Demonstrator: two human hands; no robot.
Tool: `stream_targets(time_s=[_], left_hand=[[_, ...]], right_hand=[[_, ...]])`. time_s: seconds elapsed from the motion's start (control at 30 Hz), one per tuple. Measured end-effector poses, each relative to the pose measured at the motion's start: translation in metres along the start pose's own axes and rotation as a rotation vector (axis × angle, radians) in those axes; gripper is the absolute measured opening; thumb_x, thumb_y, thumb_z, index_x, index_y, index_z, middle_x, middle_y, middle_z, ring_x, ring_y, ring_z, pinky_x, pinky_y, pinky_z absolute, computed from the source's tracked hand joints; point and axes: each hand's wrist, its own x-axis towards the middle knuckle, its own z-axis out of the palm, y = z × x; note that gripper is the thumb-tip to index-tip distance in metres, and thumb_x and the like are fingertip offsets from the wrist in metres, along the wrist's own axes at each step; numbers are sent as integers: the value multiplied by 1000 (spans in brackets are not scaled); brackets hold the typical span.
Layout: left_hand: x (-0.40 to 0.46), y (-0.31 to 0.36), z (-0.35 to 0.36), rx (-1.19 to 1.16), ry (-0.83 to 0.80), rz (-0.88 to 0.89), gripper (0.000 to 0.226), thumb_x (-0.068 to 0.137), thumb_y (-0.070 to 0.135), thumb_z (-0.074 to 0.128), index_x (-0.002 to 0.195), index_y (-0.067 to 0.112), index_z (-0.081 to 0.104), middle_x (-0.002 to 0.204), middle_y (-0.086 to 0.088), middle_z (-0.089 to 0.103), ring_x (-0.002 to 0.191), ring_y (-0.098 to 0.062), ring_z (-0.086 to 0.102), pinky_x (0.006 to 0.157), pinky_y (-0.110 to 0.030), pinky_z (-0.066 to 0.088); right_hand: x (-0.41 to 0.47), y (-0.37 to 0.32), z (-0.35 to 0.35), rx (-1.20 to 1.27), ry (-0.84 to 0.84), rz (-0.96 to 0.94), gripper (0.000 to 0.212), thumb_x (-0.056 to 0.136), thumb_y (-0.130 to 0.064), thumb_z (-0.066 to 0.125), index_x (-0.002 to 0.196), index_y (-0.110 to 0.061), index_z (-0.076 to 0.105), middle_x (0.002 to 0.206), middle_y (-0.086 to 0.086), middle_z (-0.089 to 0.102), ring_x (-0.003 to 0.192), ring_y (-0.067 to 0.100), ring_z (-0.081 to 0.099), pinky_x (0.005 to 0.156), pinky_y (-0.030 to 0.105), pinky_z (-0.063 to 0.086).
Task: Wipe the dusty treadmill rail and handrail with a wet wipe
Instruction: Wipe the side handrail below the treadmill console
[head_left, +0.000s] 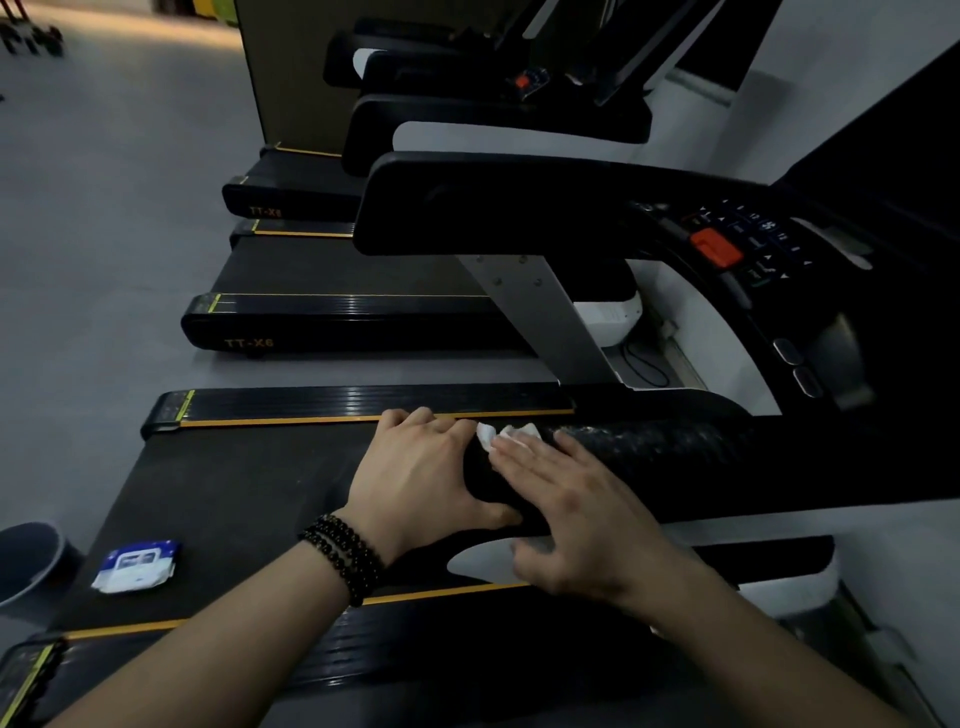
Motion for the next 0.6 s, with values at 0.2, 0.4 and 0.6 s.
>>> stream_targets(time_s=[0.2, 0.4, 0.6], left_hand=[[0, -3, 0, -12, -27, 21, 85, 62, 94, 38, 118, 34, 60, 105, 16, 66, 101, -13, 54, 95, -33, 32], [2, 0, -3, -6, -48, -1, 82, 58, 96, 37, 107, 34, 58, 103, 17, 65, 99, -11, 52, 95, -33, 33], [3, 1, -4, -14, -62, -13, 88, 57, 97, 39, 117, 35, 58, 107, 19, 64, 103, -10, 53, 95, -32, 33]], right_hand=[[19, -7, 2, 19, 27, 12, 88, 89, -67, 38, 158, -14, 24, 165, -1, 19, 151, 6, 6, 121, 25, -7], [5, 5, -3, -4, 19, 30, 85, 89, -69, 30, 157, -19, 25, 164, -4, 21, 151, 4, 10, 123, 30, -4], [5, 7, 0, -4, -23, -15, 88, 89, -69, 35, 159, -18, 19, 167, -4, 11, 151, 3, -1, 123, 30, -3]])
